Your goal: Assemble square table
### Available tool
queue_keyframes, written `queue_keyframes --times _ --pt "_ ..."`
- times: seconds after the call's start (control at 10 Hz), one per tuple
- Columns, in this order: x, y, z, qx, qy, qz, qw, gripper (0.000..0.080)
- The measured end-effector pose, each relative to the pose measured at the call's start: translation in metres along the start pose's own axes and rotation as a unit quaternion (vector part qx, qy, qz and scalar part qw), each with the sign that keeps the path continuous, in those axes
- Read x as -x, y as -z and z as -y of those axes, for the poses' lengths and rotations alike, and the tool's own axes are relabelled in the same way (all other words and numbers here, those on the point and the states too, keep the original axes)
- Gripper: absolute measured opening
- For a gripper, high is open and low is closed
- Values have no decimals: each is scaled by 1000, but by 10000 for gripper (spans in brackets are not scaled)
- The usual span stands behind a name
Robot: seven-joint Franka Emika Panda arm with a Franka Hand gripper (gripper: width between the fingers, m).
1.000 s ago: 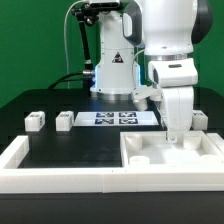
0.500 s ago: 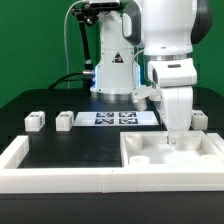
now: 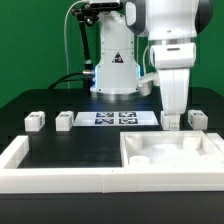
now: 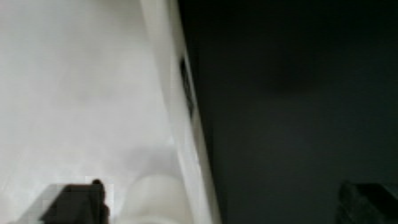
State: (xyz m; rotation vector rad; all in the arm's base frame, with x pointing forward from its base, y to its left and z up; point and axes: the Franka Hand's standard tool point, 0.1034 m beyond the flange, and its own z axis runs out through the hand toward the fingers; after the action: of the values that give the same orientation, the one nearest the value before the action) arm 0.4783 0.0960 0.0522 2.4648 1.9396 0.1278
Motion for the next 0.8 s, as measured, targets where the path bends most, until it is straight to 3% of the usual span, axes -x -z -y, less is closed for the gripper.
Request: queue_keyframes --times 0.2,0.6,0.8 --pt "-9 14 2 5 -56 2 998 649" --pt "-7 11 3 2 -131 3 991 649" --pt "-7 8 11 3 -251 -6 968 649"
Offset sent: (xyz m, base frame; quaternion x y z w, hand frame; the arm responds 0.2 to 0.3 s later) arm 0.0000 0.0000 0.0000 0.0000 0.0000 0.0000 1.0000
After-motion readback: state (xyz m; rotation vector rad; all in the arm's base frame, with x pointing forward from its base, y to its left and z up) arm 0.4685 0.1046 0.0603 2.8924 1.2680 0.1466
